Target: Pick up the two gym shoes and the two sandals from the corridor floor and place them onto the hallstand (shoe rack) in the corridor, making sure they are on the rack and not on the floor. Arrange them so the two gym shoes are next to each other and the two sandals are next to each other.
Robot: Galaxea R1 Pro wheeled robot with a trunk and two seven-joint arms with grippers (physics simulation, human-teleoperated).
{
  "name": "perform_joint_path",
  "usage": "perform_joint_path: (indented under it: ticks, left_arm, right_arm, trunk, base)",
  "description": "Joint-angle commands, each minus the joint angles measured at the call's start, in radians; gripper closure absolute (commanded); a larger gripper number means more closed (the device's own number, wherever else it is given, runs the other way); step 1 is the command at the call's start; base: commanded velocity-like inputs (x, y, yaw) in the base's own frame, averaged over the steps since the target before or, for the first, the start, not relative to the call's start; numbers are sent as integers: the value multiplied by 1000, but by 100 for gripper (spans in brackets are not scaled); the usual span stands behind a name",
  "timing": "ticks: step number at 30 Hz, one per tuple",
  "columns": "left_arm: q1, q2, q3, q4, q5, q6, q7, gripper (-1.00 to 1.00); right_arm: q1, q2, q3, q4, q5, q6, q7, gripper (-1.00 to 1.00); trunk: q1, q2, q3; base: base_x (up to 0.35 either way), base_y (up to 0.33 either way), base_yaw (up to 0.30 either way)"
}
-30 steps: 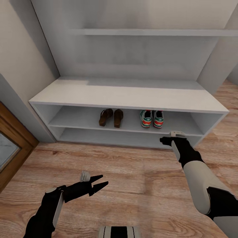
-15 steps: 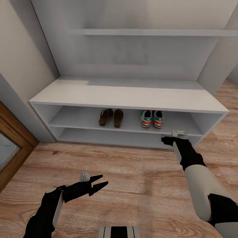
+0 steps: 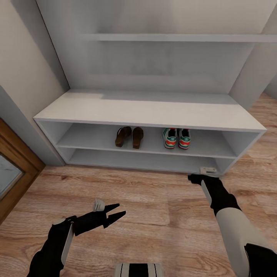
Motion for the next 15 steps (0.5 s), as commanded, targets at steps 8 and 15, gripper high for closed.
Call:
perform_joint_path:
  ticks: [8, 15]
  left_arm:
    - [-1, -1, 4, -1, -6, 10, -7, -100]
    - [-1, -1, 4, -1, -6, 10, -6, -100]
  right_arm:
    - [15, 0, -1, 3, 10, 3, 4, -100]
    - [16, 0, -1, 12, 9, -85, 92, -100]
  trunk:
    - [0, 0, -1]
    - [2, -1, -20]
  base:
    - [0, 0, 0]
    - [0, 0, 0]
